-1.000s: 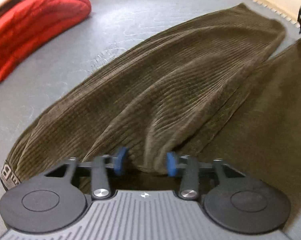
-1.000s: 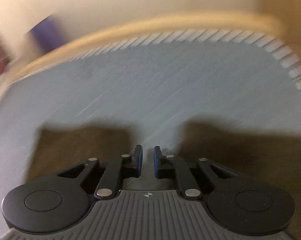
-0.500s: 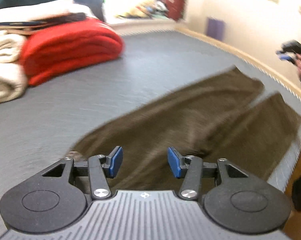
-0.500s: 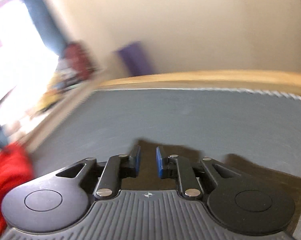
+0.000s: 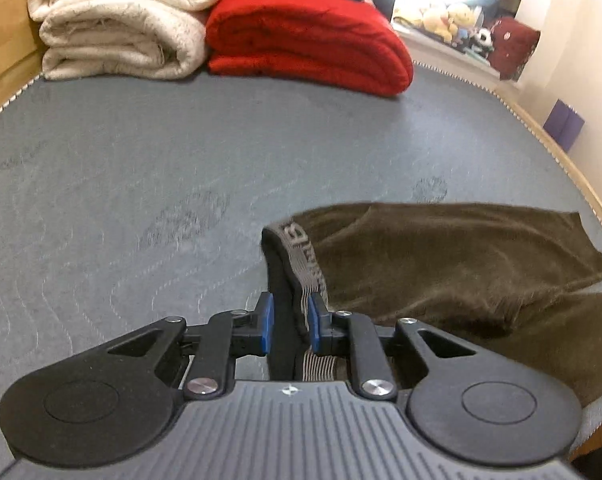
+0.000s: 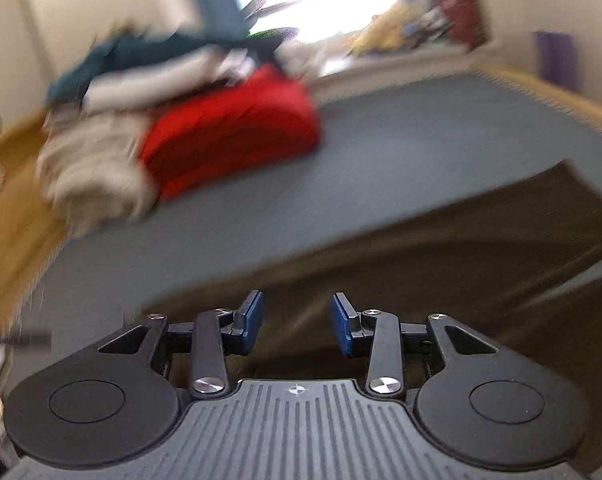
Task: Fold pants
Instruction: 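Grasp the grey waistband with the left gripper while the right gripper pinches the waistband edge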
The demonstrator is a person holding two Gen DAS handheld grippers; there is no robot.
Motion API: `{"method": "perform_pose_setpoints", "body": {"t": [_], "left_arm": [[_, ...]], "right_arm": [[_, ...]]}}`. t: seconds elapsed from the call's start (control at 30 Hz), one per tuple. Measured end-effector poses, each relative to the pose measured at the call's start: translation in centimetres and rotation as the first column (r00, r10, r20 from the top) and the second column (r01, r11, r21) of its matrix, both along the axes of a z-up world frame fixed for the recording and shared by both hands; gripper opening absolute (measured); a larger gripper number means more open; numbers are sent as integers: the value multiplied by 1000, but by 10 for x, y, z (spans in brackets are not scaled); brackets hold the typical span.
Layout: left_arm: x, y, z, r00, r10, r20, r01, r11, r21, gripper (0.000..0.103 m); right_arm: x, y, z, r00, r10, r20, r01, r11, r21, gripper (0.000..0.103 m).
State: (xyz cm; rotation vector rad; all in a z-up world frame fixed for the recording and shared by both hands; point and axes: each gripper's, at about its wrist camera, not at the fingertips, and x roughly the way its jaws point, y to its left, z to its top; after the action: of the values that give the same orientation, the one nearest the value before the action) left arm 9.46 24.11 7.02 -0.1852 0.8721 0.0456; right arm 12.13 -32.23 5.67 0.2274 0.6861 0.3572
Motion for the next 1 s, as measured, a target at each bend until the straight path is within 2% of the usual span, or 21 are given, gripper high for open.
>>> {"method": "perform_pose_setpoints", "body": {"t": [0.1, 0.17, 0.27, 0.33, 0.5, 0.57, 0.67, 0.7, 0.77, 0.83, 0.87, 1.0], "left_arm": [[-5, 3, -7, 1000, -6, -23, 6, 1000, -2, 20], [-6, 4, -13, 999, -18, -37, 17, 1000, -8, 20], [-5, 7, -22, 997, -6, -76, 4, 1000, -27, 20], [-3, 9, -26, 996, -1, -92, -4, 998, -58, 20], [13, 22, -36, 993, 20, -119, -35, 992, -125, 21], [25, 29, -44, 988, 29, -152, -51, 989, -142, 21], [44, 39, -57, 982, 39, -187, -73, 981, -179, 22], [50, 40, -60, 980, 39, -197, -77, 979, -189, 23], [63, 42, -67, 977, 32, -210, -74, 978, -196, 35], [76, 42, -74, 977, 11, -213, -54, 979, -195, 45], [84, 42, -77, 976, -7, -216, -38, 978, -206, 49], [110, 46, -99, 969, -26, -246, -28, 976, -215, 52]], "right_arm": [[-15, 55, -22, 991, 109, -70, -112, 993, -38, 37], [-29, 90, -32, 971, 218, -97, -224, 973, -56, 34], [-51, 134, -55, 922, 364, -134, -383, 910, -157, 33], [-67, 158, -61, 886, 435, -161, -460, 870, -177, 33], [-95, 209, -78, 781, 606, -149, -621, 727, -293, 33], [-108, 218, -85, 745, 654, -133, -651, 668, -361, 33], [-120, 234, -95, 704, 699, -127, -676, 604, -422, 33], [-114, 243, -103, 693, 709, -131, -686, 591, -424, 34], [-114, 252, -110, 673, 725, -145, -702, 566, -432, 37], [-111, 255, -120, 661, 731, -171, -717, 547, -432, 48], [-109, 257, -123, 657, 730, -190, -722, 535, -440, 50], [-99, 259, -125, 638, 740, -210, -742, 519, -425, 53]]}}
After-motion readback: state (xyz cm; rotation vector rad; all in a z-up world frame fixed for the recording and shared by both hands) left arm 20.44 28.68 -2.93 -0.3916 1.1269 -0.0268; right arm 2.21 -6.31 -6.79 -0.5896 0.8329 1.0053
